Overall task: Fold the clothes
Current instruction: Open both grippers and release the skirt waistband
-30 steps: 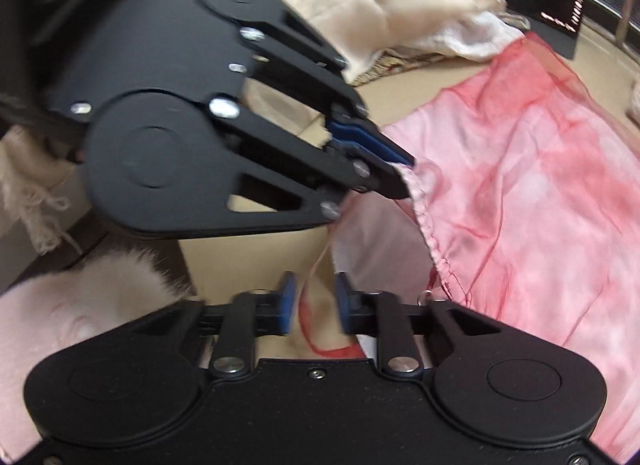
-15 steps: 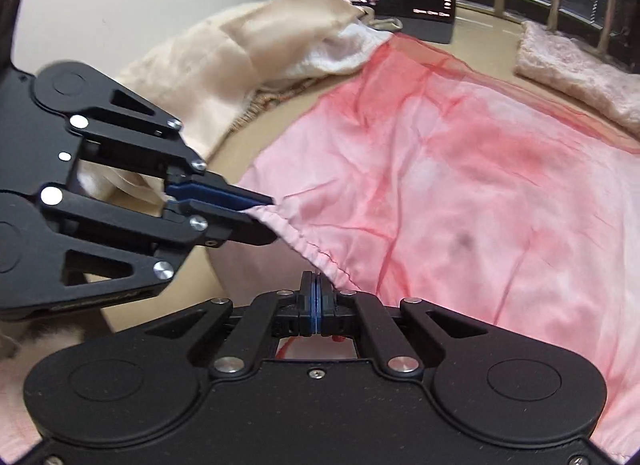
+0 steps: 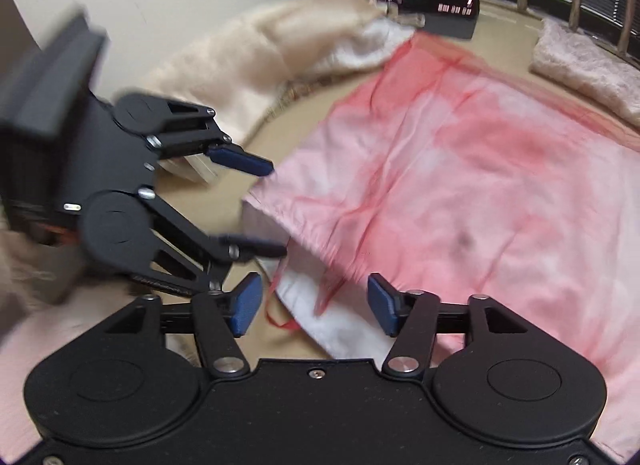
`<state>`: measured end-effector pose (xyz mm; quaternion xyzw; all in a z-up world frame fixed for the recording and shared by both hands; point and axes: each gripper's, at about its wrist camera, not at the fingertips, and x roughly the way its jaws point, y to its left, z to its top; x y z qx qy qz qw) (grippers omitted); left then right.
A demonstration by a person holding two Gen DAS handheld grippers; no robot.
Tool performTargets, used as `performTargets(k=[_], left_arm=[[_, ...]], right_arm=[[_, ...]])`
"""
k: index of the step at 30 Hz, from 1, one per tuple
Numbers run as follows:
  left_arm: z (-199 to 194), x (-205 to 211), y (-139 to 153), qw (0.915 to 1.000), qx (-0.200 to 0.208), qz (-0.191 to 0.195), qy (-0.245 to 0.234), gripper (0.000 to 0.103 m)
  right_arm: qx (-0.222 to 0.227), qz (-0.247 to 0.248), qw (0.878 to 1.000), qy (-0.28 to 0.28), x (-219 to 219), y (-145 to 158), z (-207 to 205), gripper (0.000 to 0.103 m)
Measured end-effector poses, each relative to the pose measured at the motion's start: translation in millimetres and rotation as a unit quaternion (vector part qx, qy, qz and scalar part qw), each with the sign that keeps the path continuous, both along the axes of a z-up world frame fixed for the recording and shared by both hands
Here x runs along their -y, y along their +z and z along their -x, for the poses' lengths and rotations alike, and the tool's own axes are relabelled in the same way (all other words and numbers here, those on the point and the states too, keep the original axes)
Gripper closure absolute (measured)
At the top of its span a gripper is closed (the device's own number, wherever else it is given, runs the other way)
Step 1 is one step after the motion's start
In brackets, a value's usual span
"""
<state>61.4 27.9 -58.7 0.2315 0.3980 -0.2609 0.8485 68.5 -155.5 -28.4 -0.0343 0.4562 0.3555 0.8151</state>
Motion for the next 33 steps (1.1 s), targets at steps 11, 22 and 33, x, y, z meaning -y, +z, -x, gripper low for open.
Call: performTargets(k=[11, 22, 33], left_arm=[[3, -19, 14, 0.9970, 0.019, 0.046, 0.059, 0.013], [-14, 1, -25, 0.9950, 0.005, 0.019, 0.098, 0.063], [-15, -8, -17, 0.9871, 0.004, 0.041, 0.155, 0.055]], right_arm=[[0.032, 0.025, 0.976, -0.212, 133, -1, 17, 0.055], [0.034, 0.090, 0.956, -0.278, 139, -61, 15, 0.072], [0.031, 0.061, 0.954, -0.292, 149, -57, 15, 0.069]])
